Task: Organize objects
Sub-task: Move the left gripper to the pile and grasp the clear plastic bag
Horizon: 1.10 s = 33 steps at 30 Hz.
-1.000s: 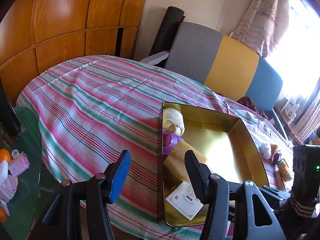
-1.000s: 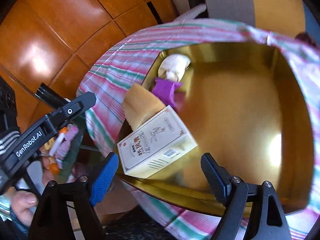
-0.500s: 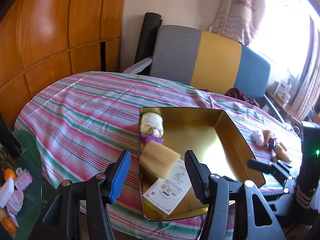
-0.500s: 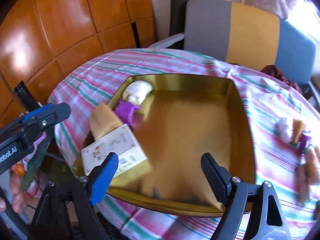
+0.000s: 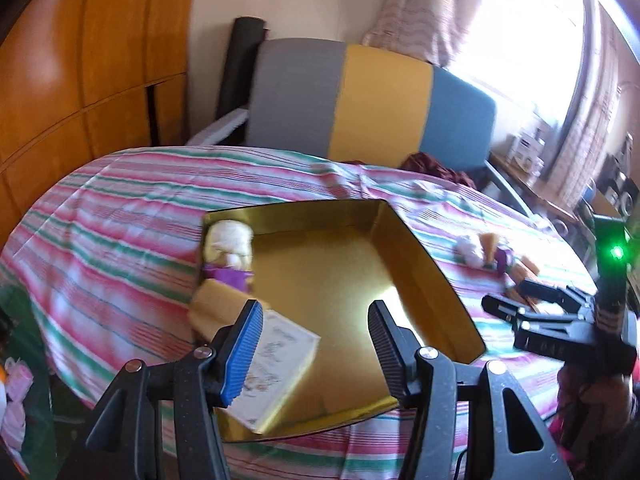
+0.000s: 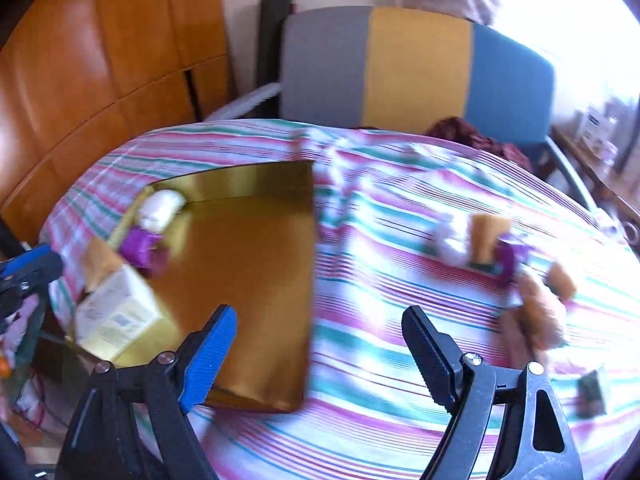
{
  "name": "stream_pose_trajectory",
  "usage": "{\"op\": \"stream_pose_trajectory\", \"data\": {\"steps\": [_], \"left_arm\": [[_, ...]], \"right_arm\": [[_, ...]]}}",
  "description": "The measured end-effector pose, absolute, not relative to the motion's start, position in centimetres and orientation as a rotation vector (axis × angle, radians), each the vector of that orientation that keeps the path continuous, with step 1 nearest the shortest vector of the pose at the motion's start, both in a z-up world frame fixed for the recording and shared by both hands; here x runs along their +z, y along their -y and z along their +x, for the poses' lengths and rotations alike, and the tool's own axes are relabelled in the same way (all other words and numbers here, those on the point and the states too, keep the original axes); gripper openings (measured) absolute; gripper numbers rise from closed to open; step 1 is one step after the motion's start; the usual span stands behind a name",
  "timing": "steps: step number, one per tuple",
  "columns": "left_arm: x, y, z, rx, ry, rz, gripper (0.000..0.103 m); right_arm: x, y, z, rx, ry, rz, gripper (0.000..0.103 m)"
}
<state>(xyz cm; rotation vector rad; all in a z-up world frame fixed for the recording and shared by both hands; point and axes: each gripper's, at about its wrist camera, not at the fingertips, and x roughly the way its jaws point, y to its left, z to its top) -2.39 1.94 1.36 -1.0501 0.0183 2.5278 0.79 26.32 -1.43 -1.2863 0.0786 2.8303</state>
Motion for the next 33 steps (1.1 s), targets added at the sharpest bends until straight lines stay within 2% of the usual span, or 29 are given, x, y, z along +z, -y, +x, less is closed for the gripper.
{"op": "stream_pose_trajectory", "data": {"steps": [10,16,20,24,33], "left_arm": [[2.4,-7.7,-2.3,2.39,-0.147,-0.995,0.055],[3.2,-13.1,-2.9,2.304,-0.187,-0.977,0.056],[3.1,-17.4,-3.8,2.234,-0.203,-0.997,0.056],[2.3,-21.8,-5.7,2.171,-0.187,-1.063,0.055],[-2.3,-29.5,-11.2,2.123,-0.093,-1.254,0.052]], "right_arm": [[-0.5,-39.9,3.6,2.574,-0.121,-1.191,0.086],[-1.0,-49.4,5.8,2.386,-0.244,-1.097,0.086],[-2.7,-53.8,7.4,2.301,-0.415,-1.05,0.086],[-2.8,-55.9,8.5,2.288,-0.608,-0.985,0.086],[-2.9,-55.3,8.6,2.321,-0.675,-1.005,0.087]]}}
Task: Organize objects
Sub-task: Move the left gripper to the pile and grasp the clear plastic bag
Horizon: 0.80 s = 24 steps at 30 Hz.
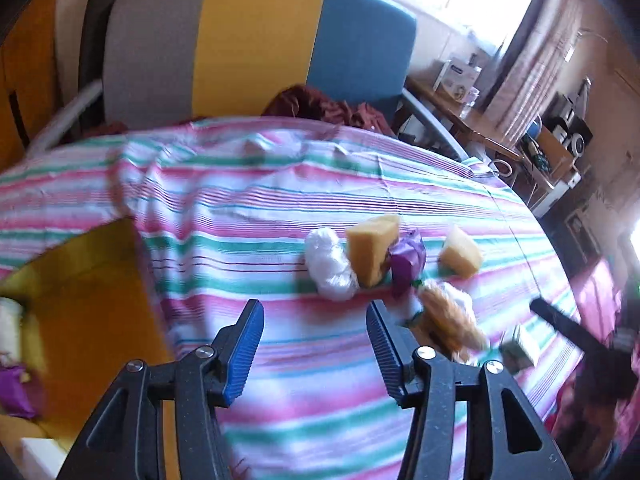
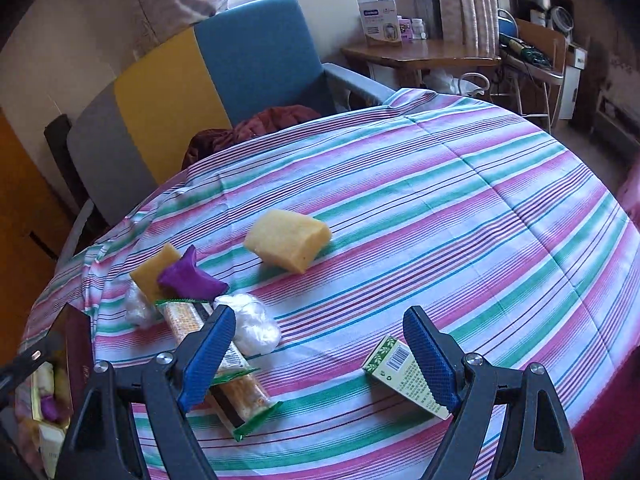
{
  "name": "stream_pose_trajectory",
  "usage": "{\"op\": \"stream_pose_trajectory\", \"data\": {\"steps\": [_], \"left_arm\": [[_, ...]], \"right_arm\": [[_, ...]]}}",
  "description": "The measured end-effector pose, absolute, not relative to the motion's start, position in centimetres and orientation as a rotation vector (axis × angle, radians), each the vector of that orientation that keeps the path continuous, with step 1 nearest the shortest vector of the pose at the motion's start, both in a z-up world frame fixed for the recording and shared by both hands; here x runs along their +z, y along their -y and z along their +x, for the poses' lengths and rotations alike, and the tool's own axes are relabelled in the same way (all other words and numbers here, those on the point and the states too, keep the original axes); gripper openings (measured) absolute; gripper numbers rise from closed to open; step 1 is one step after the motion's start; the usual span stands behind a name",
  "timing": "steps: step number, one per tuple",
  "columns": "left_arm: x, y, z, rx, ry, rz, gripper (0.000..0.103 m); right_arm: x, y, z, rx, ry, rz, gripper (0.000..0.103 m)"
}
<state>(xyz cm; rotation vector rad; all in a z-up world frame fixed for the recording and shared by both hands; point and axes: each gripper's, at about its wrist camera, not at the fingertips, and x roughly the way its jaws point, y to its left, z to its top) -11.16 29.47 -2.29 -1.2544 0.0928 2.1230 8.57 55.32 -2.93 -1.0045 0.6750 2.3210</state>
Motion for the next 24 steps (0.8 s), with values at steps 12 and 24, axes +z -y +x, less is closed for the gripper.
{"op": "stream_pose_trajectory", "data": {"steps": [12,24], "left_arm": [[-7.5,-35.8,-16.6,2.069,-0.009,-1.38,0.047],[-9.9,-36.8,-15.4,2.097,-0.136,-1.402,0.034]], "right_arm": [[-3.6,-56.0,8.1,2.336,-0.737,-1.044,0.088],[-3.4,-56.6,8.3,2.328,-0.761,-1.015,0.088]]}}
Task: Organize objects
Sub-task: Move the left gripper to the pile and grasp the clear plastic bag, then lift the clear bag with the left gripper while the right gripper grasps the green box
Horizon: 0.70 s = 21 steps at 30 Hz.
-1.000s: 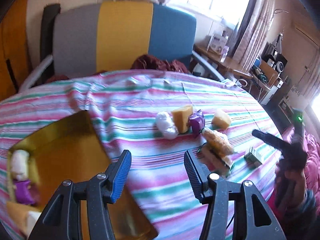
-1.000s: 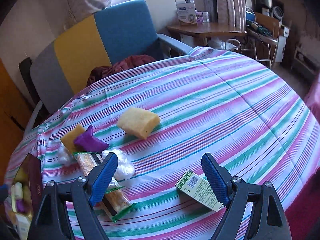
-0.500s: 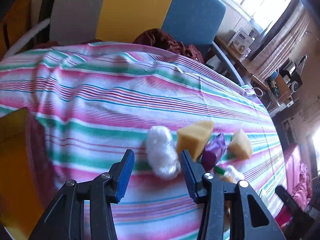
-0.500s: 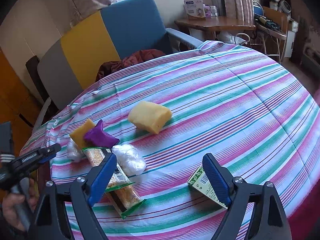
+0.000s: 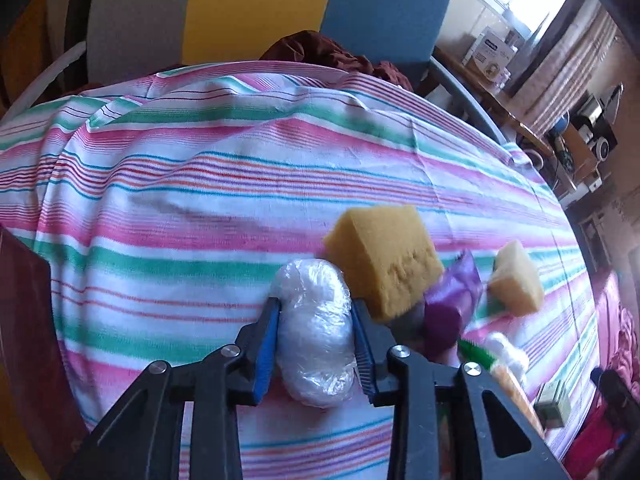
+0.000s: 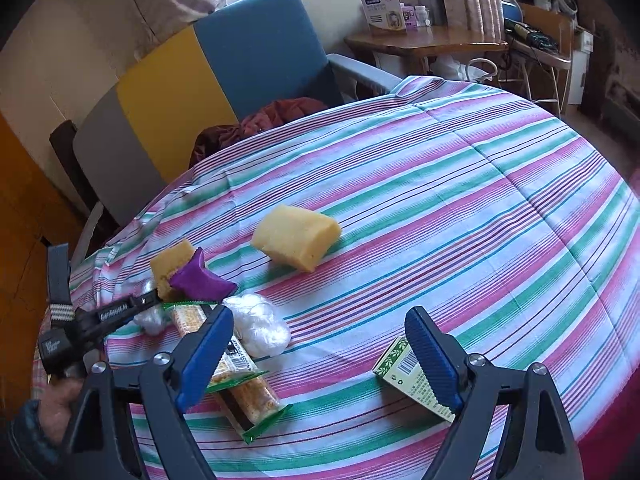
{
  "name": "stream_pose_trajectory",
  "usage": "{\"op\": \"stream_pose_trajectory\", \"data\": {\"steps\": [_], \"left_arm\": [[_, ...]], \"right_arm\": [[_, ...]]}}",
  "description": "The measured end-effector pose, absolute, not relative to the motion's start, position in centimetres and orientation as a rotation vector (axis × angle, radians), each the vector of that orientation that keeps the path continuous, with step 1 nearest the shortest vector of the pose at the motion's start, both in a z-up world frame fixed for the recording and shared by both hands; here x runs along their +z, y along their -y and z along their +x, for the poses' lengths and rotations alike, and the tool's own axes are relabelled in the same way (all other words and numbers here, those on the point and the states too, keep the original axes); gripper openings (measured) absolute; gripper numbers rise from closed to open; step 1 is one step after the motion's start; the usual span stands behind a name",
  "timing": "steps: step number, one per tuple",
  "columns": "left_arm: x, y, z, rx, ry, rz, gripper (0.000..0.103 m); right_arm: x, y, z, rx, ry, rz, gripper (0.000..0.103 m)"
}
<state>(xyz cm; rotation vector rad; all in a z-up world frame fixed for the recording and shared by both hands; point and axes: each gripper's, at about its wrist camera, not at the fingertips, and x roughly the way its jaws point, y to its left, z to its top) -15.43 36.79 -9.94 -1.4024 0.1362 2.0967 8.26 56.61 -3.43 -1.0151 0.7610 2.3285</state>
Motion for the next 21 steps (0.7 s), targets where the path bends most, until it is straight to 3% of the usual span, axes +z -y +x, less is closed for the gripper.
{"op": "stream_pose_trajectory", "data": {"steps": [6,14,21], "left_arm": [[-9.8,-35.9,-11.3,2.092,-0.259,-1.369,0.034],[-9.4,-34.8,-3.5,2.046,-0.466,-1.198,0.034],[-9.7,-33.5,0.5,2.016,-0.523,-1.083,0.035]], "right_arm": [[-3.3,-57.7,9.1,2.301,-0.819,-0.97,0.088],[-3.8,-61.5,12.1,2.183,-1.08,-0.838,0.088],[-5.6,-62.4,11.8,2.085,-1.112,-0.959,0.088]]}}
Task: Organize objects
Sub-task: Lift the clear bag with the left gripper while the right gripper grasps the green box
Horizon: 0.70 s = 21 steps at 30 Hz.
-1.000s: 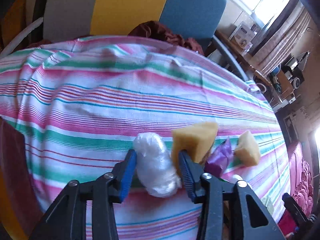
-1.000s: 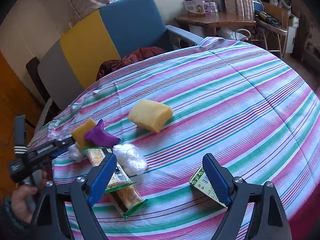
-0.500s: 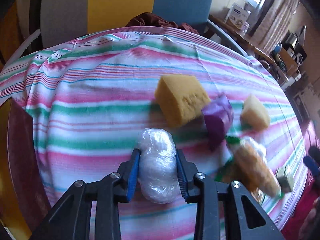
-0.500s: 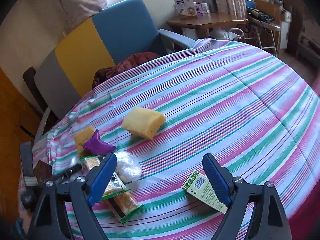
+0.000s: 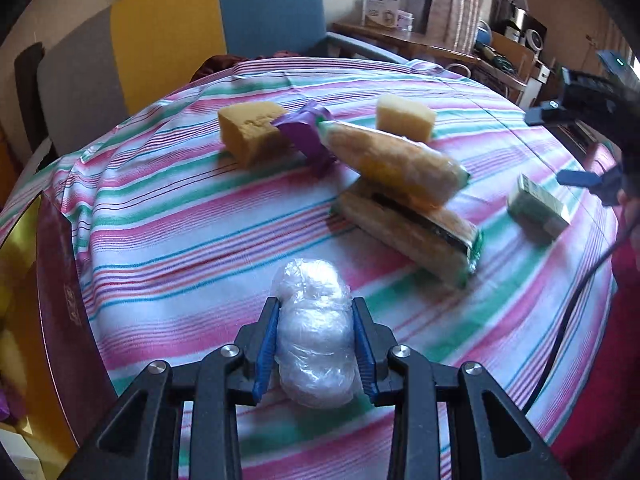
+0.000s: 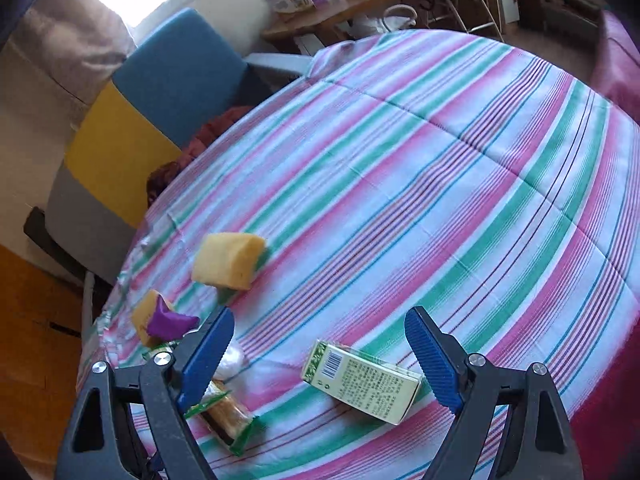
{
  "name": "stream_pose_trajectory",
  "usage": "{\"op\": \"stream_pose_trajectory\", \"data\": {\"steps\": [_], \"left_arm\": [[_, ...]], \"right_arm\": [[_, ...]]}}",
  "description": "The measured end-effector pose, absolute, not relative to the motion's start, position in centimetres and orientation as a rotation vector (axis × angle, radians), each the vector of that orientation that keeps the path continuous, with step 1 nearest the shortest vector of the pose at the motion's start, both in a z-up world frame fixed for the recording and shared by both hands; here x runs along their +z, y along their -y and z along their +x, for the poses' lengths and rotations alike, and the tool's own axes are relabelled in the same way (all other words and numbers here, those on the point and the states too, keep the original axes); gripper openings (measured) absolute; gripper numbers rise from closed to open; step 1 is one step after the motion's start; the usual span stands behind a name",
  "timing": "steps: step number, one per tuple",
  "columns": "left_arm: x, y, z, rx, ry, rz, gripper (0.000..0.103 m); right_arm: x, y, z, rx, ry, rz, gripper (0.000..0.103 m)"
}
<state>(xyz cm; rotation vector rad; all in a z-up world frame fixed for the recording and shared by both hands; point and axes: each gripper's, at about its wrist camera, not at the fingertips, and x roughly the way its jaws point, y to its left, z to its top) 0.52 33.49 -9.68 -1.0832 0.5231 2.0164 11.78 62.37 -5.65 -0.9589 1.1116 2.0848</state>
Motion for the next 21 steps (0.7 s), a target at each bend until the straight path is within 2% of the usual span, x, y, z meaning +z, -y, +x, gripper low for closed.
{"op": "stream_pose_trajectory", "data": {"steps": [4,6,11,17,19,20,21], "left_arm": [[-10.0,-33.2,0.5,2.005,-0.517,-1.087,0.035],[-10.3,-33.0,0.5,2.004,-0.503,-1.08,0.035],[-10.4,-33.0,0.7,2.008,-0.499,-1.062,0.035],[-10.6,-32.5,0.6,1.997,-0.469,-1.038,0.036],[-10.6,-32.5,0.5,1.995,-0.455,-1.044,0.036],[-10.6,-32.5,0.5,1.996,-0.454,-1.043,0.036],[-10.7,-32.4,0.5,1.999,-0.451,-1.039,0.036]], "right_arm": [[-6.0,-61.7,10.8,2.085,-1.052,-1.031,0.088],[-6.2,-61.2,10.4,2.086,-0.998,-1.08,0.094],[-6.6,-59.0,8.4,2.113,-0.735,-1.22,0.095],[-8.7,-58.3,7.8,2.022,-0.516,-1.4,0.094],[-9.3,-58.4,8.1,1.972,-0.456,-1.442,0.059],[-9.5,-58.6,8.2,1.96,-0.448,-1.45,0.031],[-9.6,-58.7,8.2,1.953,-0.443,-1.452,0.03]]}}
